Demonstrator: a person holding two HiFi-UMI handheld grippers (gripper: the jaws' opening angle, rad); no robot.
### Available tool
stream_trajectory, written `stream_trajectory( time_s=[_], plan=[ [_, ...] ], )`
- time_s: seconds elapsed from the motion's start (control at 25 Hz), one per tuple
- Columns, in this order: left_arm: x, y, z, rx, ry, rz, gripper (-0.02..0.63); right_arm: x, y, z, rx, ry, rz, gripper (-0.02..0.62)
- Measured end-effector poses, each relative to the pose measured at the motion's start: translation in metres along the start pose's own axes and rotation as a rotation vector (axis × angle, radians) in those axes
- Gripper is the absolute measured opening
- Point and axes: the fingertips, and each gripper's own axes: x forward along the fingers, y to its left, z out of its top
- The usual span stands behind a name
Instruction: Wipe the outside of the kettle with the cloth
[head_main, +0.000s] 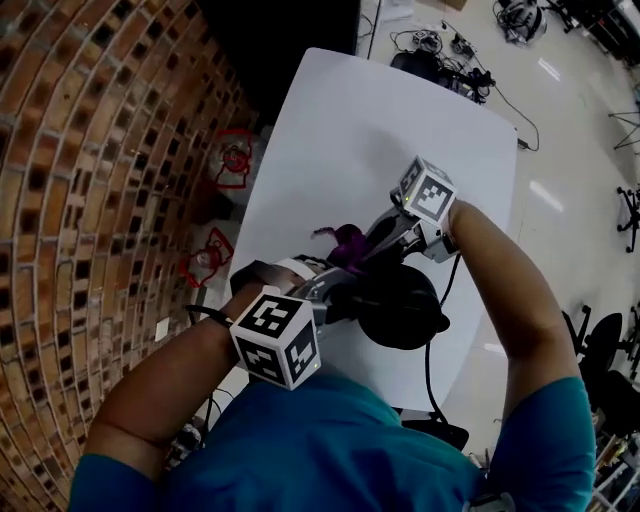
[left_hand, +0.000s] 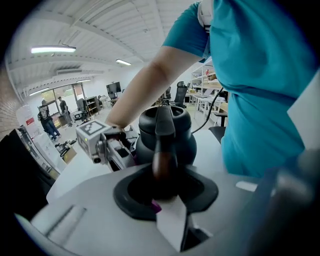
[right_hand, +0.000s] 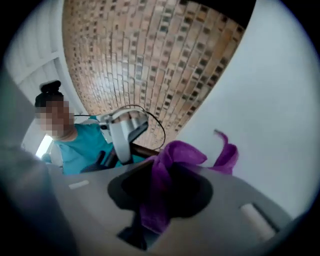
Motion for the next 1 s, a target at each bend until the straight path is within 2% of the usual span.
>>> stream_trajectory(
  time_s=[0.12, 0.2, 0.28, 0.32, 0.4, 0.48, 0.56, 0.64, 0.72, 0.88, 1.0],
  plan=[
    [0.000, 0.000, 0.000, -0.008, -0.005, 0.006, 0.100, 0.017, -0.034, -0.014, 0.021, 0.151, -0.089, 0.092],
    [0.000, 0.001, -0.001, -0.013, -0.009, 0.006, 0.100, 0.024, -0.050, -0.022, -0.006, 0.249, -0.167, 0.092],
    [-0.001, 0.002, -0.004, -0.017, -0.009, 0.005, 0.100, 0.021, -0.059, -0.021, -0.058, 0.297, -0.254, 0.092],
    [-0.002, 0.002, -0.007, -0.021, -0.006, 0.005, 0.100, 0.014, -0.062, -0.017, -0.086, 0.281, -0.302, 0.092],
    [-0.003, 0.001, -0.011, -0.030, 0.005, 0.007, 0.100, -0.016, -0.056, -0.002, -0.133, 0.136, -0.403, 0.092],
    [-0.003, 0.001, -0.013, -0.035, 0.008, 0.008, 0.100, -0.059, -0.027, 0.008, -0.165, -0.131, -0.490, 0.092],
    [-0.002, 0.001, -0.013, -0.040, 0.008, 0.002, 0.100, -0.090, 0.015, -0.004, -0.178, -0.391, -0.538, 0.092],
    [-0.003, 0.000, -0.015, -0.042, 0.010, -0.005, 0.100, -0.098, 0.045, -0.035, -0.165, -0.572, -0.554, 0.092],
    [-0.005, 0.001, -0.016, -0.049, 0.015, -0.007, 0.100, -0.096, 0.046, -0.069, -0.112, -0.699, -0.584, 0.092],
    [-0.005, 0.004, -0.016, -0.077, 0.027, -0.009, 0.101, -0.086, 0.009, -0.119, 0.012, -0.864, -0.669, 0.092],
    [-0.005, 0.007, -0.015, -0.094, 0.036, -0.013, 0.101, -0.081, 0.019, -0.142, 0.008, -0.925, -0.758, 0.092]
  ],
)
